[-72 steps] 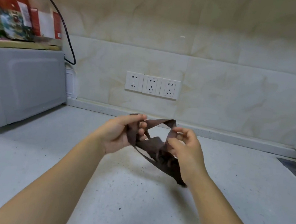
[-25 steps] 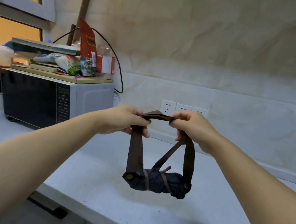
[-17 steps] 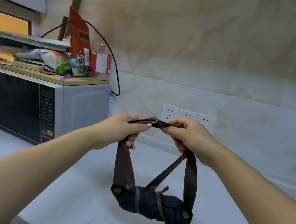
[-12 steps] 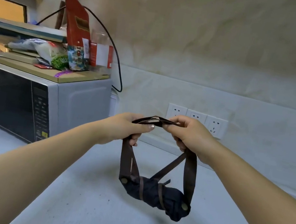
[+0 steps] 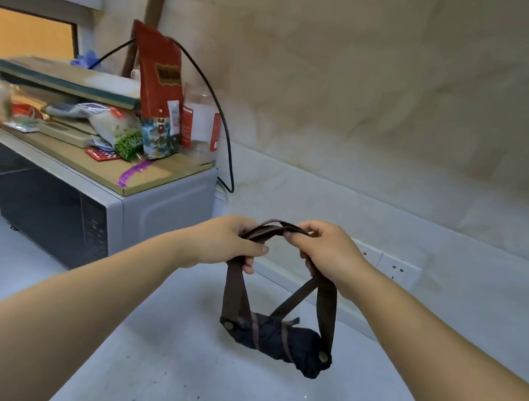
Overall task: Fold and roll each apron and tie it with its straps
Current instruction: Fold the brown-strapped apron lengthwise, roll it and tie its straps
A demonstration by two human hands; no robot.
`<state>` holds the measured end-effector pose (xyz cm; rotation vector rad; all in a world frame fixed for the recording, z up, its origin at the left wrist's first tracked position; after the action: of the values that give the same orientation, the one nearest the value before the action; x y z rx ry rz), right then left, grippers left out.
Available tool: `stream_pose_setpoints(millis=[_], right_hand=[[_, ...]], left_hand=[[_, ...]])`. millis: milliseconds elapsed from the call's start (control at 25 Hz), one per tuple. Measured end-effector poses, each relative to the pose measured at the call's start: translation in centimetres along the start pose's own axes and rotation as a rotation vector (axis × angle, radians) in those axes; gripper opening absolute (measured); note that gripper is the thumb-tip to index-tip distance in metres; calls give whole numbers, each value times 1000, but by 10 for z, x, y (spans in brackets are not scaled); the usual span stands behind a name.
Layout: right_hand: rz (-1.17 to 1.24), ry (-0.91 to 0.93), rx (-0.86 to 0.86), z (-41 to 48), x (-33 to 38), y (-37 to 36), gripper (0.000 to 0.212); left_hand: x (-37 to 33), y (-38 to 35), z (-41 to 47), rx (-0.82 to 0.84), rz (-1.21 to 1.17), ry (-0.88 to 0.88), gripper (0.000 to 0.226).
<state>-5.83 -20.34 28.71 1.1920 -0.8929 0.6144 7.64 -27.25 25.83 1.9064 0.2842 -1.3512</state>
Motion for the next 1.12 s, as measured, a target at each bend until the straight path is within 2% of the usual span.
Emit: stream_pose_setpoints(millis=[160, 360, 600, 1000, 1120], right_hand=[[11, 16, 107, 12, 45, -27, 17], [70, 40, 180, 35, 133, -74, 19], [153, 173, 267, 64, 238, -148, 14], [276, 507, 533, 78, 391, -307, 14], [304, 575, 637, 68, 442, -347, 14]], left_hand=[[-6, 41, -26, -25, 4, 57, 8], [-14, 133, -67, -29, -99, 145, 11], [-12, 242, -132, -76, -131, 249, 6], [27, 379, -288, -611, -177, 260, 43], [26, 415, -343, -812, -144, 257, 43]])
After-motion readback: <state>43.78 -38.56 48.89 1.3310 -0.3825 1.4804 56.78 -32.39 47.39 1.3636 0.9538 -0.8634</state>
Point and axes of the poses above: each hand's wrist, its own z-axis towards the middle knuckle, its own y-axis out of the back of the hand, x = y × z, the point moved 9 cm from there along z, towards the middle knuckle, and after that the axes turned 6 degrees about y, right-handed, at the moved point
